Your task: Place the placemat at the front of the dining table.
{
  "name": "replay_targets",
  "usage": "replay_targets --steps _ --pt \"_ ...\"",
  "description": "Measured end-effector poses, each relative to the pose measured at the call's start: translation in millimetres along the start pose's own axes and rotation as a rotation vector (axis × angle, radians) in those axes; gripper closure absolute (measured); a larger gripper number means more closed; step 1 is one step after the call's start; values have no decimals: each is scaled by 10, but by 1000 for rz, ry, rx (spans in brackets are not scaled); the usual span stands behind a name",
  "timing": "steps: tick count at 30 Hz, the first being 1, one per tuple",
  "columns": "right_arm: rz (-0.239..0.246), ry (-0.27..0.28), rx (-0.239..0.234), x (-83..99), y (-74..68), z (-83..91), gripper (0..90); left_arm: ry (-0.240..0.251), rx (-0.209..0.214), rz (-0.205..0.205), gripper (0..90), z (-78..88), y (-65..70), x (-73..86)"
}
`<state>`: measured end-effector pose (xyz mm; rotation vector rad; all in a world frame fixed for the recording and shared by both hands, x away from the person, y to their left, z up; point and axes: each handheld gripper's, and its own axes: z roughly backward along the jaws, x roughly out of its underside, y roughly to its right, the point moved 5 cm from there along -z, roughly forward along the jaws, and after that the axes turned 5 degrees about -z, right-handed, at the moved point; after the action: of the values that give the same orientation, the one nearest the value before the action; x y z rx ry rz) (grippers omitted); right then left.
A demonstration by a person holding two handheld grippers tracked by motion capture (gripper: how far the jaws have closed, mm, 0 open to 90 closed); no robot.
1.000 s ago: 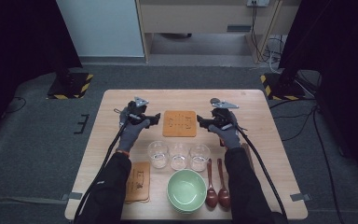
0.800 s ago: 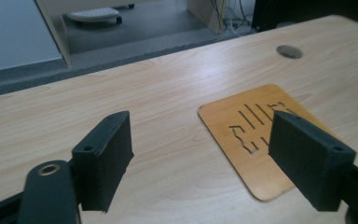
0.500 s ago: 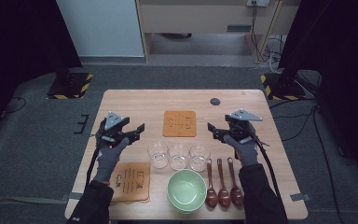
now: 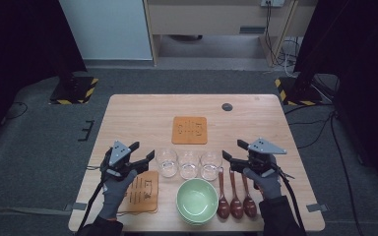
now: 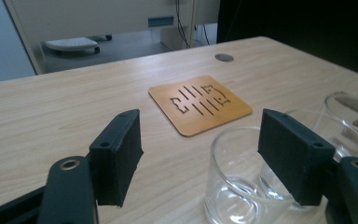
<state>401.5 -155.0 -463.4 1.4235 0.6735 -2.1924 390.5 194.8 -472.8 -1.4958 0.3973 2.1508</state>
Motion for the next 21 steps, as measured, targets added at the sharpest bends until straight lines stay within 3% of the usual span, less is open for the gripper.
replay_targets --steps 3,5,7,12,16,17,21 --pt "22 -5 -28 61 -107 24 277 -7 18 19 323 40 85 5" --pt "62 -17 -33 67 -172 48 273 -15 18 13 356 67 146 11" --pt "80 2 -34 38 -230 103 299 -22 27 15 355 101 210 9" --pt "9 -4 -63 12 -260 228 372 -42 60 37 318 162 325 -8" --pt "-22 24 -98 -27 -265 290 449 -46 94 -25 291 203 470 -62" --pt "-20 19 -103 -27 -268 287 431 -44 108 -50 291 216 538 -85" --pt "-17 -16 -122 10 -299 230 438 -37 128 -84 339 235 696 -123"
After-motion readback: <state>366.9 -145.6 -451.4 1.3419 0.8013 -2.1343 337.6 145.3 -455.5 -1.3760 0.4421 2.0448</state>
